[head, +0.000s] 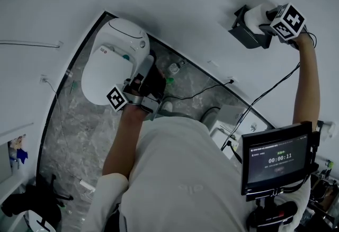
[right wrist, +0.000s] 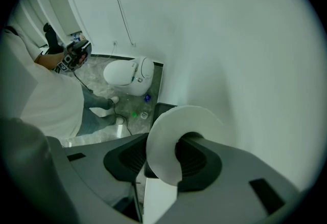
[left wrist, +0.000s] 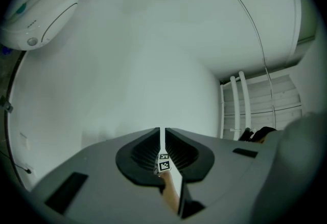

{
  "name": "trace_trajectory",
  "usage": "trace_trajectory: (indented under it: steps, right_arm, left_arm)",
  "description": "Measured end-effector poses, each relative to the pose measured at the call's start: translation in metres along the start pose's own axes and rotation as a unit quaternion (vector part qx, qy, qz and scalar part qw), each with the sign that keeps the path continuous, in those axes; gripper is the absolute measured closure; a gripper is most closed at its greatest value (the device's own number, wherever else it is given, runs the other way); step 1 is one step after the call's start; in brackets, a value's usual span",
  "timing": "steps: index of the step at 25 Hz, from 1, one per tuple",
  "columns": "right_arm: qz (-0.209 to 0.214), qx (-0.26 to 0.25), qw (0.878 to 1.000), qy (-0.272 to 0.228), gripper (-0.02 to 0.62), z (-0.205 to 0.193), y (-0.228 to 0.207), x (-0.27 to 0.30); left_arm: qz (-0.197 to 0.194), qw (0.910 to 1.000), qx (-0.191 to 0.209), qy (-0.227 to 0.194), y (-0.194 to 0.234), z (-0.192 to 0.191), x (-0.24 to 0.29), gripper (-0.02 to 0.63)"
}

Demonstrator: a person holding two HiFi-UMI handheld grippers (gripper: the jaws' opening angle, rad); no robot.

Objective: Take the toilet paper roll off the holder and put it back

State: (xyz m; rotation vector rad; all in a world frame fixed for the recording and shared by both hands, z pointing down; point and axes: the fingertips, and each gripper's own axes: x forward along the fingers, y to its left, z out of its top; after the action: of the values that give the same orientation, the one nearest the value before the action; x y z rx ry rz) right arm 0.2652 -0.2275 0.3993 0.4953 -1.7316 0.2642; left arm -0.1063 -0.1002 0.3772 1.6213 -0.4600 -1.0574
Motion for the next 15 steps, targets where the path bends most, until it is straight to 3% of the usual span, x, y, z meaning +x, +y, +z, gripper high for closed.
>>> trace_trajectory:
  steps: [3, 15]
  right_arm:
    - [0.005, -0.001, 1.000, 0.007, 0.419, -0.004, -0.001, 0.007]
    - [-0.005, 0.022, 0.999, -0.045, 0.385, -0.016, -0.011, -0.003]
  left_arm:
    - [0.001, 1.0000, -0.002, -0.002, 0.001, 0.001, 0.001, 0.580]
    - [0.008, 0.9998, -0.009, 0.013, 0.009, -0.001, 0.009, 0.580]
